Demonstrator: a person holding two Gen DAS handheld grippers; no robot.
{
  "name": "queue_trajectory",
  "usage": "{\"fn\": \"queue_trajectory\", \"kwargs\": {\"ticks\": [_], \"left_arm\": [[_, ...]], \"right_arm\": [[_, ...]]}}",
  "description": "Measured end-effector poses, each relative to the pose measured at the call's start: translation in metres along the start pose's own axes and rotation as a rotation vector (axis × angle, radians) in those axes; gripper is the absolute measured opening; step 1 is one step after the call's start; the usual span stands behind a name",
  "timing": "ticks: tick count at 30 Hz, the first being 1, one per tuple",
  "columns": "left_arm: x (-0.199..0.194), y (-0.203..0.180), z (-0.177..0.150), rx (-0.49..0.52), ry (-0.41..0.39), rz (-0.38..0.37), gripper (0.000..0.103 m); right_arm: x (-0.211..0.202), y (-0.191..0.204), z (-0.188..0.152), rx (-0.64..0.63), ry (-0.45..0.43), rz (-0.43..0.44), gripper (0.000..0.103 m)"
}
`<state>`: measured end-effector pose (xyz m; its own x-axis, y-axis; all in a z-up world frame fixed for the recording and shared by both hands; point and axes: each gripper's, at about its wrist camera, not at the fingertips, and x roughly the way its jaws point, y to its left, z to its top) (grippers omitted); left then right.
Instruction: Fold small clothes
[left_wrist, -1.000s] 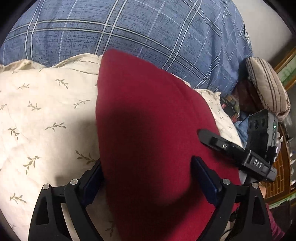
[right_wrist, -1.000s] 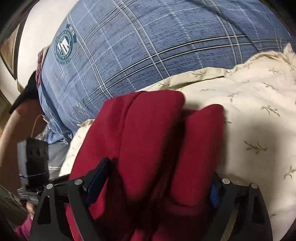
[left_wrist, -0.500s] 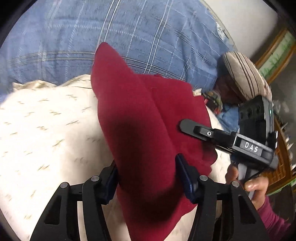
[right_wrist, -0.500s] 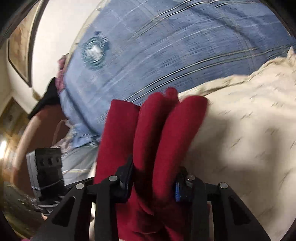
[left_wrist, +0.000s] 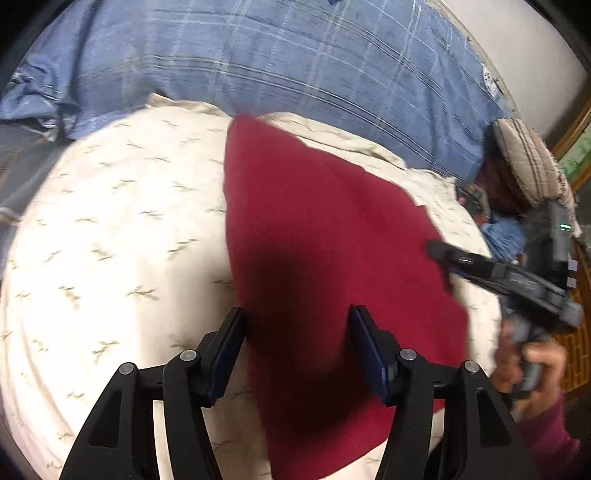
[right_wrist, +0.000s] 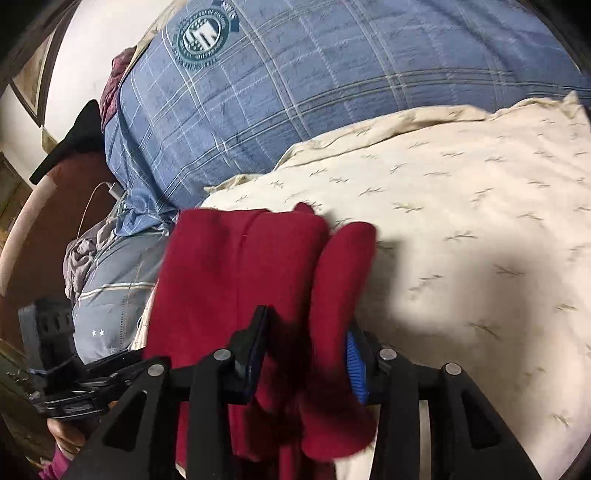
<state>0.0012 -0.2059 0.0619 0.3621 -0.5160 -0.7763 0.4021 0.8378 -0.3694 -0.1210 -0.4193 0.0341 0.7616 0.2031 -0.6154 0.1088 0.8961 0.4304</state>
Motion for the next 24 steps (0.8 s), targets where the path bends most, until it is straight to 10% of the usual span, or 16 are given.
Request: {"fn": "queue_trajectory", "kwargs": {"ticks": [9,13,15,24], "left_arm": [[-0.017,-0.034,-0.036,0.085,-0.111,0.130,0.067],[-0.034,-0.041,-0.059,0.116,-0.169,0.161,0.067],[-0.036,-0.045,-0.064,0.126,-0.179,0.180,0.067],[-0.049,-0.060,-0.084,0.140,-0.241,0.245,0.067]], "right_arm": [[-0.021,0.070,-0.034,-0.269,-0.018,0.033,0.040],[0.021,0.059,-0.055,-0.352,0.062,-0.199,0.038],[0.026,0.050,-0.062,-0.324,0.062,-0.184,0.035],[-0.020,0.071,-0.062,-0.295,-0.055,-0.142,0.067]]}}
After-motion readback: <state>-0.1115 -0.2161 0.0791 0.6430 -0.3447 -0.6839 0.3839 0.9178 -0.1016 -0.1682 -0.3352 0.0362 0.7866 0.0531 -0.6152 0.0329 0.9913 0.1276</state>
